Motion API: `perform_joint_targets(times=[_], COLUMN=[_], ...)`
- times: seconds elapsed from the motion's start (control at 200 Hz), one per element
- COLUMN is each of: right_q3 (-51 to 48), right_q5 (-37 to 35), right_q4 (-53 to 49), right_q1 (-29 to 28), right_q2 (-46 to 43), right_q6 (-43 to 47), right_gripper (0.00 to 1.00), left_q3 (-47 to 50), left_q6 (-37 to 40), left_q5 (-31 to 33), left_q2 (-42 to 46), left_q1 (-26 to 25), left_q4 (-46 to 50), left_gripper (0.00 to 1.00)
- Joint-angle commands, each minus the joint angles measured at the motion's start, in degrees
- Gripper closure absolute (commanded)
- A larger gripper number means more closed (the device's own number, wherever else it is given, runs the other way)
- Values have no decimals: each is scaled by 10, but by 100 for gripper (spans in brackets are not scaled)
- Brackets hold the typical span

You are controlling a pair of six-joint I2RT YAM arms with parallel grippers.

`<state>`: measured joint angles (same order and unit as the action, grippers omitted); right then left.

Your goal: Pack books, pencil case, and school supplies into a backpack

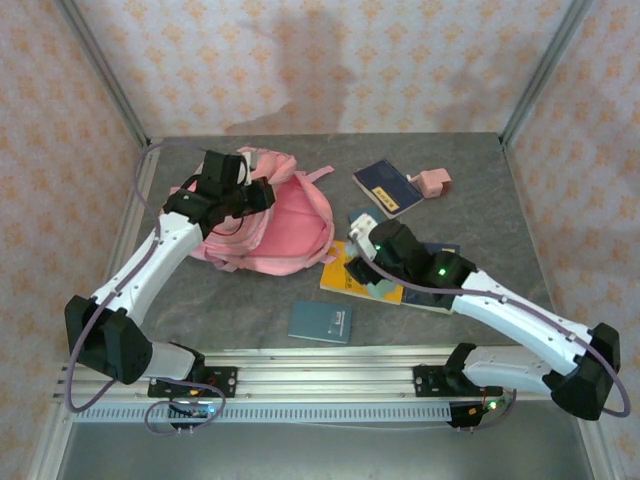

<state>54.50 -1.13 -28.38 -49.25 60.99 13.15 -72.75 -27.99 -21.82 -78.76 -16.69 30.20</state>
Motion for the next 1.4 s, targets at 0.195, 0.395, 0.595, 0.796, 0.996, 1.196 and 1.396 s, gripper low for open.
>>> perform_joint_targets(times=[0.195,0.395,0.595,0.796,0.996,1.196,1.396], right_q3=[39,51,35,21,23,67,145], right_q5=[-102,-75,-45,-42,-66,-40,0], right_q4=[309,479,634,743,795,802,765], right_q1=[14,19,19,19,18,-2,-38], right_q2=[17,94,197,288,370,455,545], right_q6=[-198,-329,-495,-629,-742,-807,-849], right_gripper=[35,38,38,37,39,38,37], left_q3=[-67,-116,-140,-161,-172,-191,-219], left_q6=[26,59,50,44,34,26,17], left_q5=[12,34,27,16,9,2,-8], left_q2=[75,77,65,49,42,23,-8], left_q1=[10,11,13,14,13,13,14], left_q4=[43,93,104,108,97,89,81], left_gripper=[100,100,100,100,100,100,100])
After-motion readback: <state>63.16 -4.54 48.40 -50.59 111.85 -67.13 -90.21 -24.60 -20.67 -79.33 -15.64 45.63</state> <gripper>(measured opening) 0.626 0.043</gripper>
